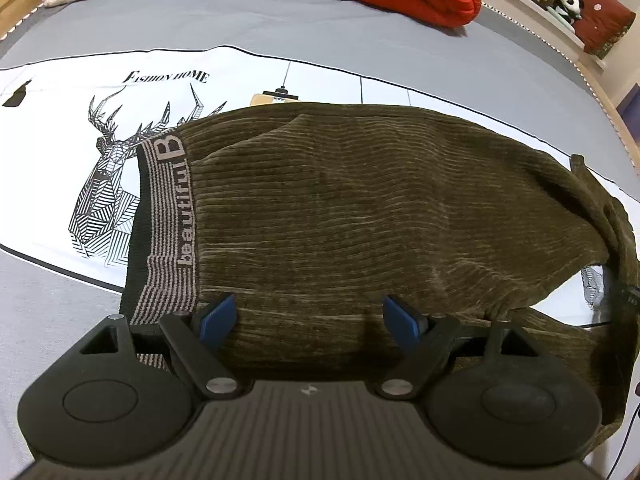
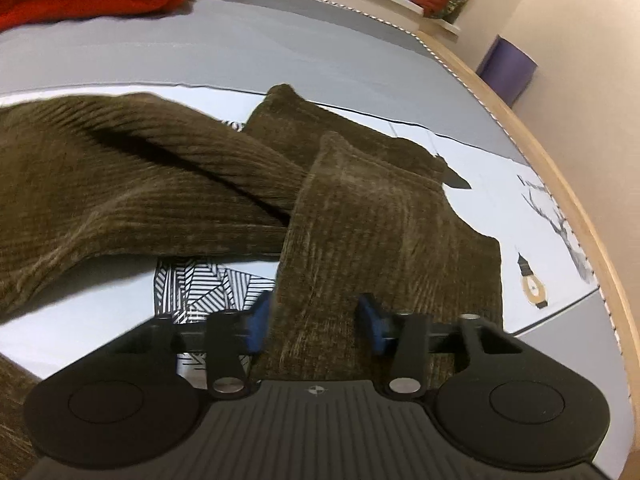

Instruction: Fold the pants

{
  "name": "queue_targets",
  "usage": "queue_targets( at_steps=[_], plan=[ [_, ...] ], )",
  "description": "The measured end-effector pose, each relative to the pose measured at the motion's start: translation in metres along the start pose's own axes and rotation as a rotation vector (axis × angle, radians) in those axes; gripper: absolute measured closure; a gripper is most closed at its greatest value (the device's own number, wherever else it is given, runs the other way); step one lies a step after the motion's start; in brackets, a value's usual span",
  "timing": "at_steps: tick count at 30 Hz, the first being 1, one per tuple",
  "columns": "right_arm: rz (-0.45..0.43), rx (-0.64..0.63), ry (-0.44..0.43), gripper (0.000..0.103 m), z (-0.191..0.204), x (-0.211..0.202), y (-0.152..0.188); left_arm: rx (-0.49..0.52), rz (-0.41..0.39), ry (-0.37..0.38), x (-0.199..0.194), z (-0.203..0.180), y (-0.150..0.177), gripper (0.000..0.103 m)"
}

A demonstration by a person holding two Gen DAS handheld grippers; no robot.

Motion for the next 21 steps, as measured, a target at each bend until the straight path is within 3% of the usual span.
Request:
queue_targets(
  at_steps=[2,3,10,15,18,21],
  plan=[
    [-0.005,0.026,-0.015,0.090,-0.005,-0.004,-0.001,0.002,0.000,0.003,-0.001,0.000,0.001,0.018],
    [-0.011,0.036,-0.022,0.093,-0.007,-0.008,-0.002,0.005,0.000,0.004,-0.002,0.000,0.002,0.018],
    [-0.095,0.152,-0.090,0.096,-0.043,-0.052,-0.009,0.025,-0.012,0.021,-0.011,0.006,0.005,0.018],
    [-0.117,0.329,-0.152,0.096,-0.100,-0.096,-0.004,0.000,-0.034,0.025,-0.024,0.019,0.005,0.018],
    [-0.135,0.389,-0.143,0.096,-0.137,-0.124,0.012,-0.017,-0.044,0.031,-0.030,0.028,0.006,0.018],
    [-0.100,0.434,-0.102,0.096,-0.169,-0.136,0.052,-0.031,-0.053,0.034,-0.035,0.037,0.006,0.018]
  ],
)
Point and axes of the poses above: each gripper's, at about its wrist camera, not at the fingertips, and x roughly the way its jaws point, z to its left, y to its underside, the point moved 5 cm from there along x, roughly the way its jaws point, and after that the axes turned 6 degrees about -y, right-handed, at the moved point
